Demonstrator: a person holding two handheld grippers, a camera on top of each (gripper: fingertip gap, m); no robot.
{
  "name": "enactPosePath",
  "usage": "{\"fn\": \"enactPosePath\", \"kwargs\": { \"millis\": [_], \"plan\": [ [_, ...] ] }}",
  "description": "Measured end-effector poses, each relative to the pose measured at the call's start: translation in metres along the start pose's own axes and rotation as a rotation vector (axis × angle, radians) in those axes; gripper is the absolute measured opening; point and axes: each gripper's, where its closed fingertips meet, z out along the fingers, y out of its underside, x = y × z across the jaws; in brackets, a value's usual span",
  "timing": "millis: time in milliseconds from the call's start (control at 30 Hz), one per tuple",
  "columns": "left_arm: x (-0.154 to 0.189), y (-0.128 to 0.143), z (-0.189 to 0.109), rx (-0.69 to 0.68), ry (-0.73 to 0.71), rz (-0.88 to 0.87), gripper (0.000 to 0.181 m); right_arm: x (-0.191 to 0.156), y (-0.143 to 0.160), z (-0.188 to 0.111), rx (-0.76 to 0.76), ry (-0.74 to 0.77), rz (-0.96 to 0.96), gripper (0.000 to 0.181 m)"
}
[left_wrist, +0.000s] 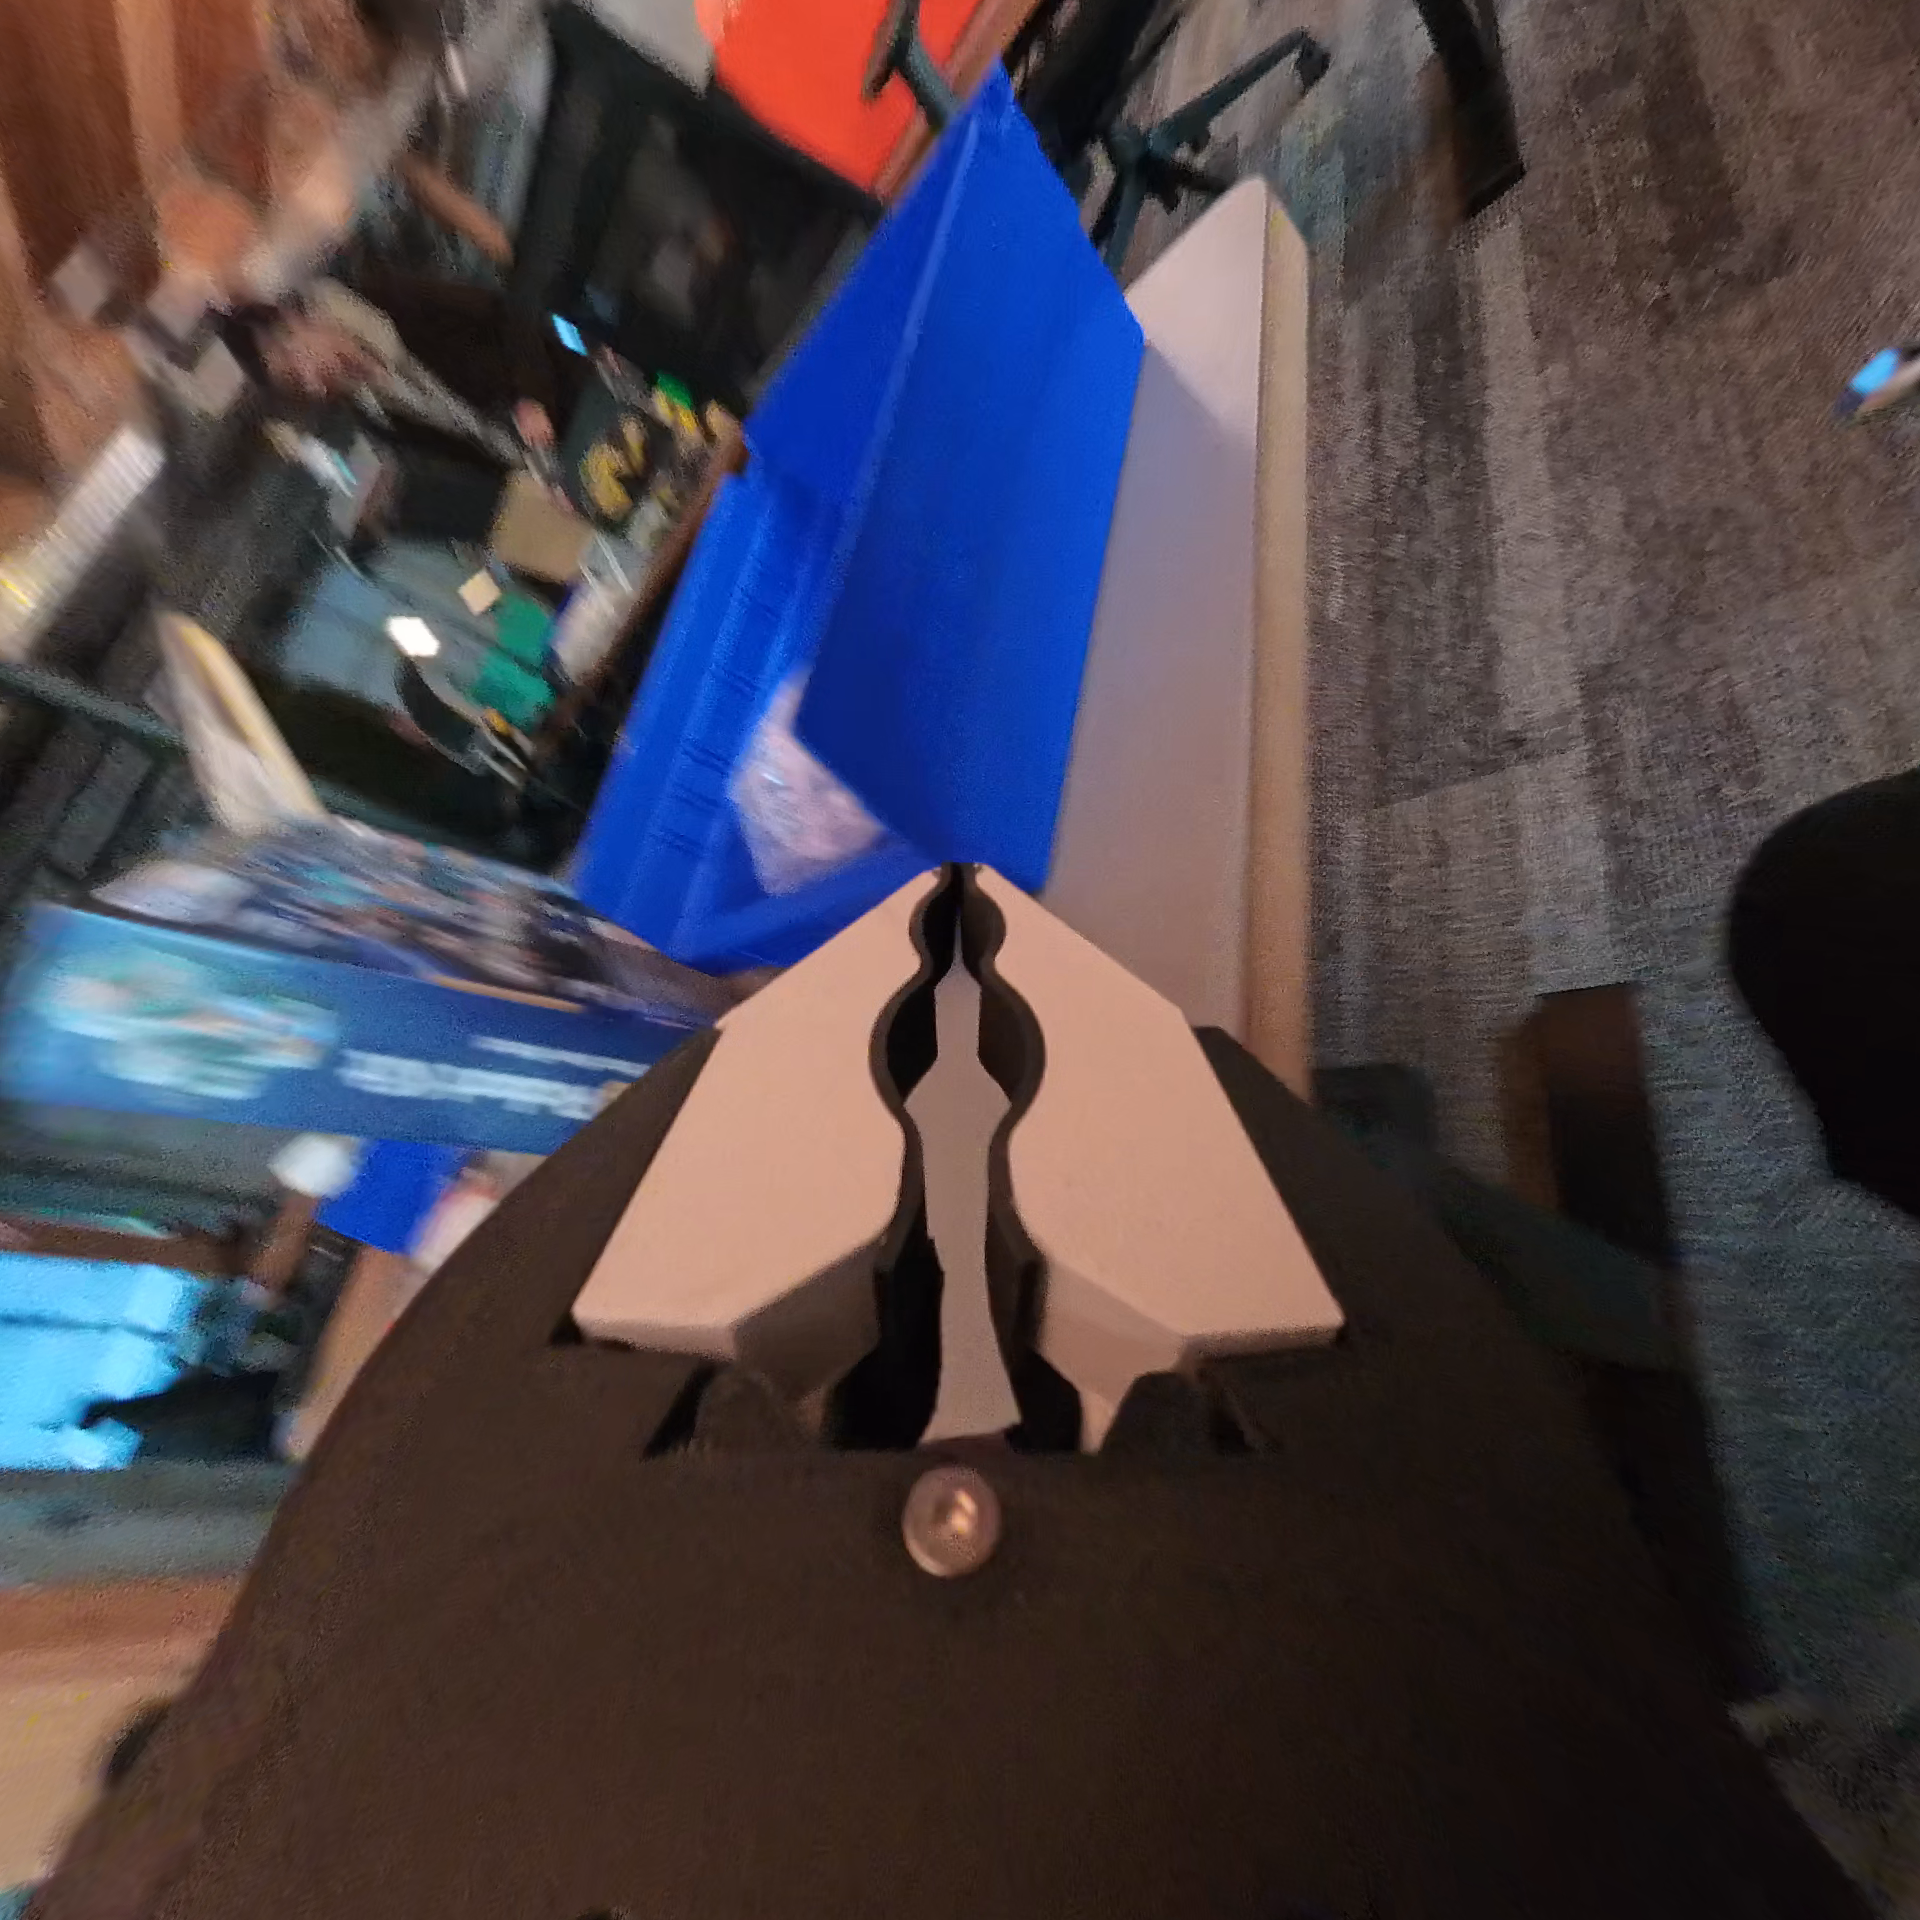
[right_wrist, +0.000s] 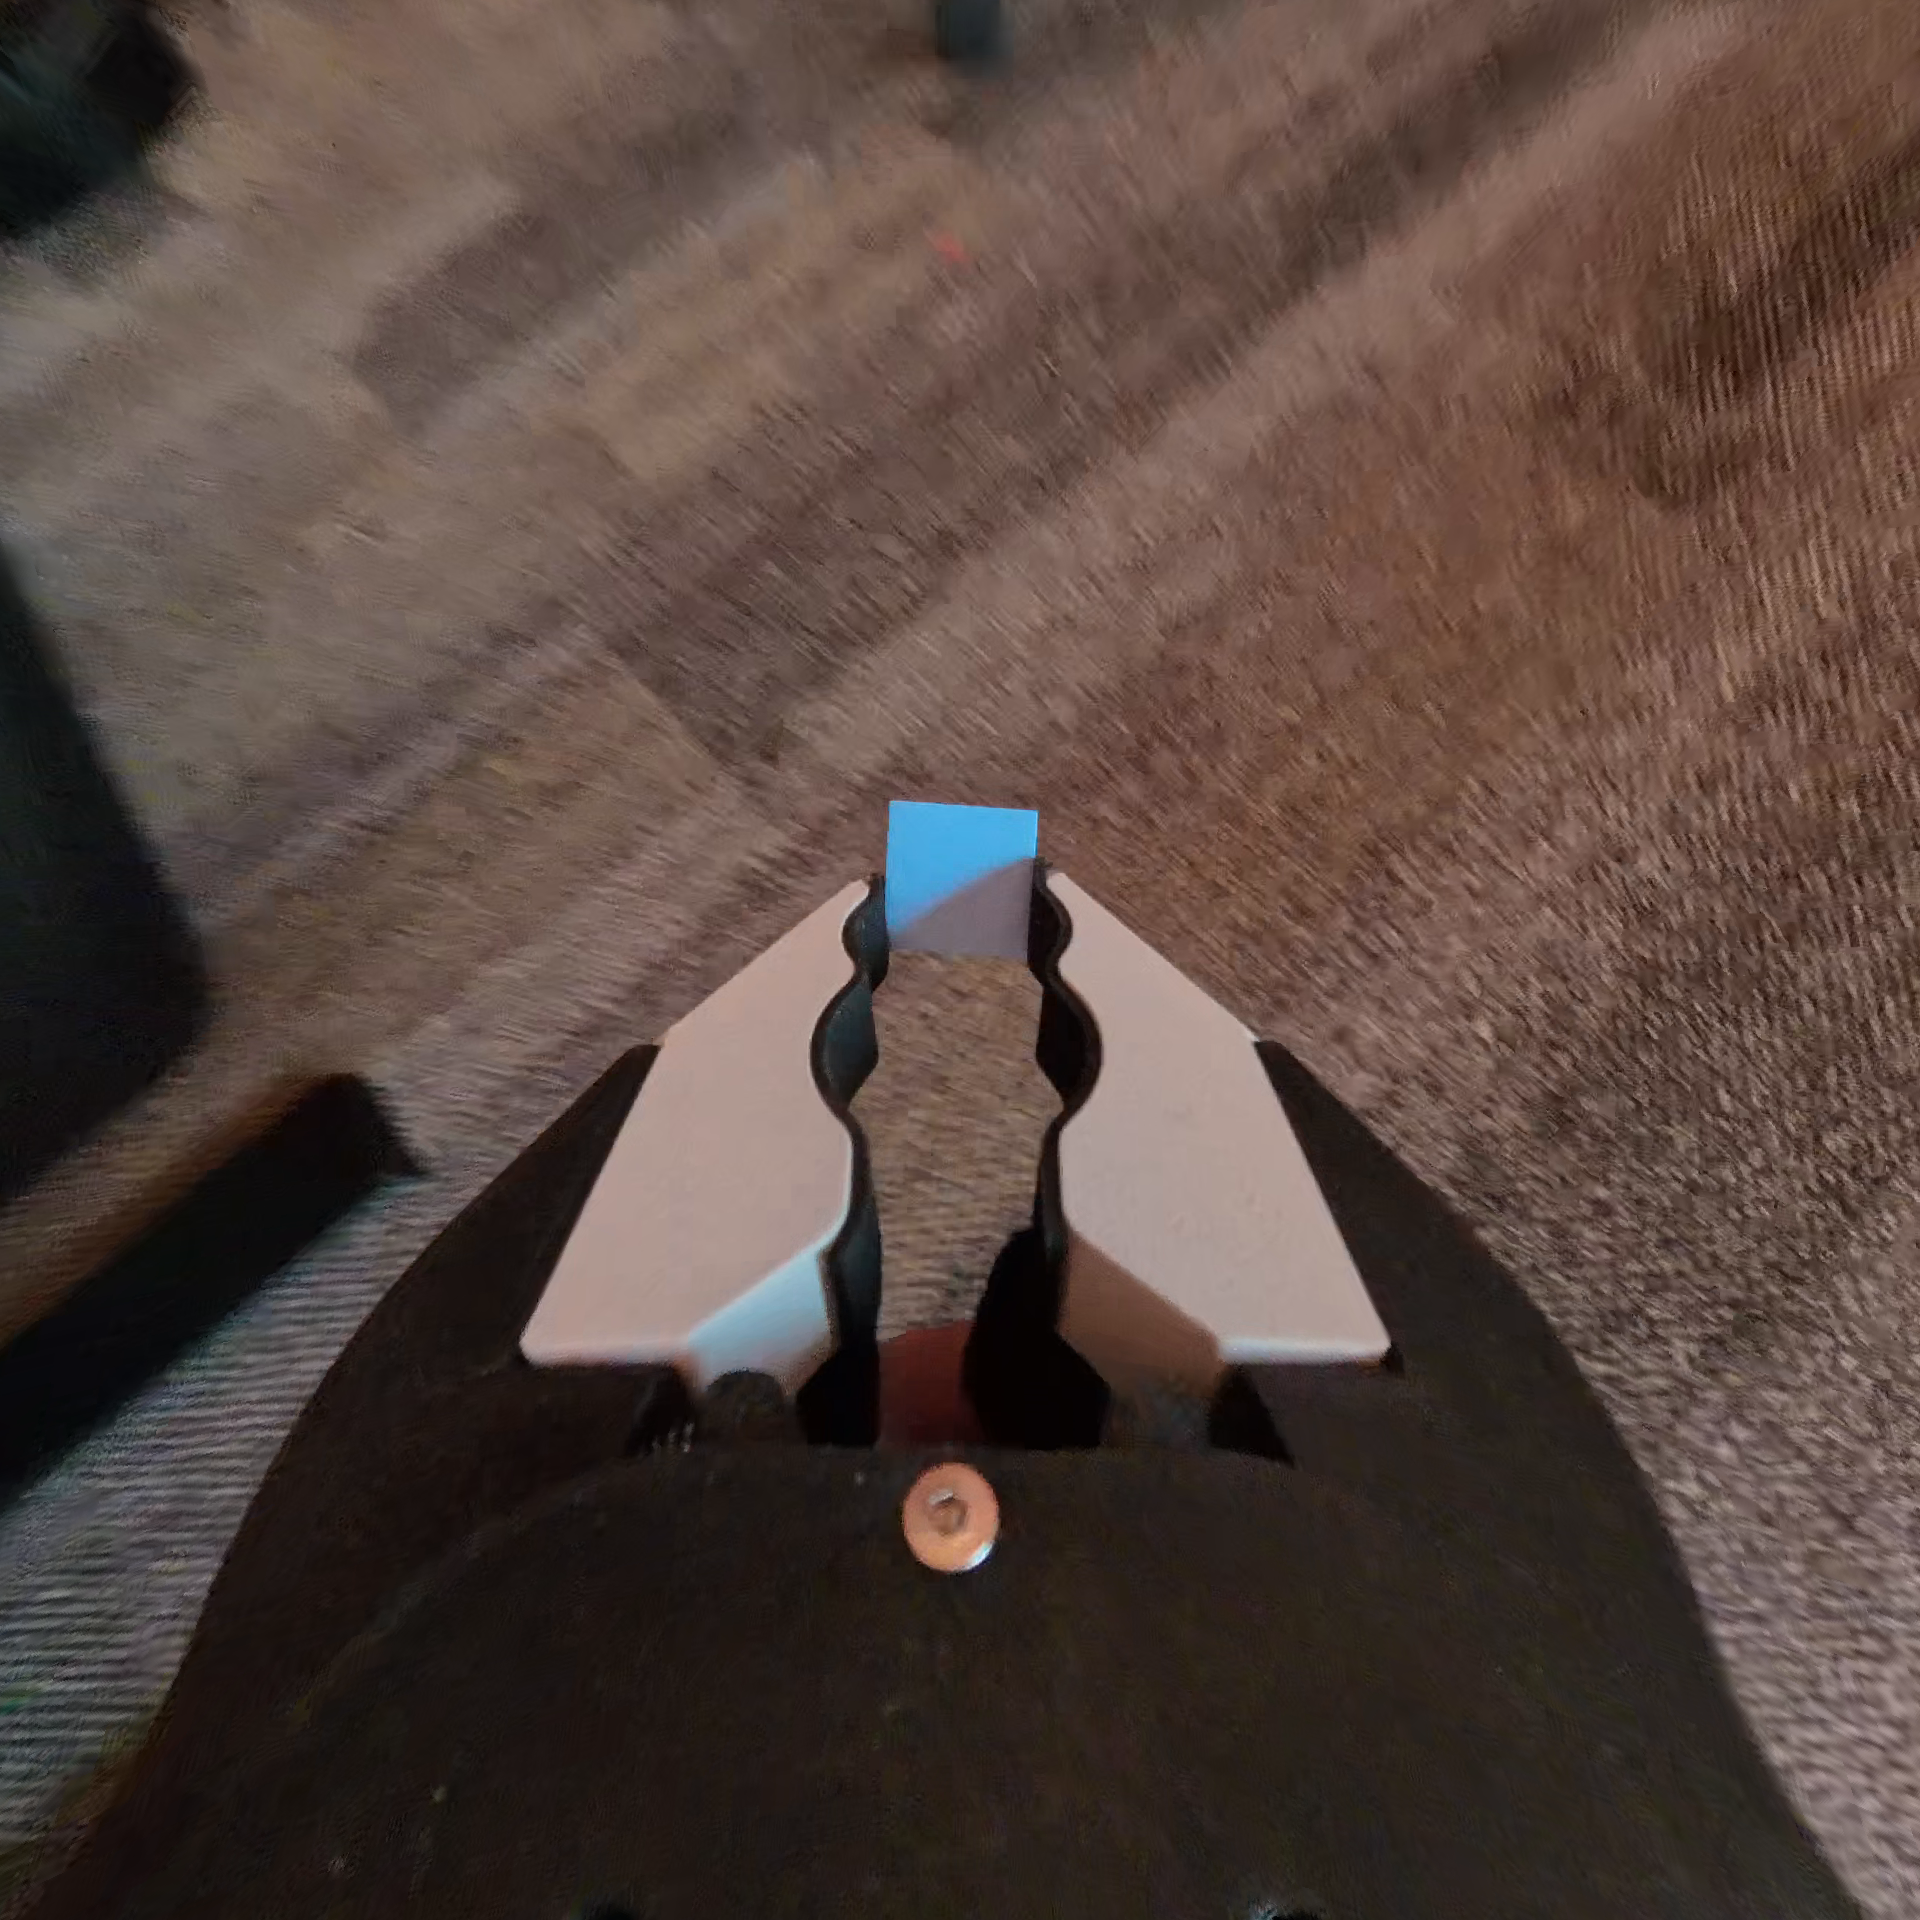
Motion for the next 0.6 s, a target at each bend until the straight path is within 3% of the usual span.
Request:
{"fn": "enactPosePath", "kwargs": {
  "millis": [133, 200, 300, 400, 500, 600],
  "plan": [
    [-0.065, -0.027, -0.079, 0.177, -0.044, 0.035, 0.0, -0.117, -0.069, -0.067, 0.136, -0.105, -0.041, 0.026],
    [-0.104, -0.014, -0.12, 0.184, -0.153, 0.101, 0.0, -0.168, -0.101, -0.098, 0.202, -0.135, -0.123, 0.026],
    [-0.165, 0.031, -0.173, 0.152, -0.319, 0.118, 0.0, -0.22, -0.144, -0.141, 0.288, -0.151, -0.14, 0.026],
    [-0.21, 0.097, -0.21, 0.108, -0.43, 0.033, 0.0, -0.25, -0.178, -0.181, 0.38, -0.124, -0.145, 0.026],
    [-0.233, 0.163, -0.234, 0.054, -0.487, -0.035, 0.0, -0.277, -0.198, -0.217, 0.454, -0.103, -0.157, 0.026],
    [-0.238, 0.21, -0.244, 0.042, -0.478, -0.081, 0.0, -0.3, -0.21, -0.255, 0.522, -0.072, -0.175, 0.026]
  ]
}}
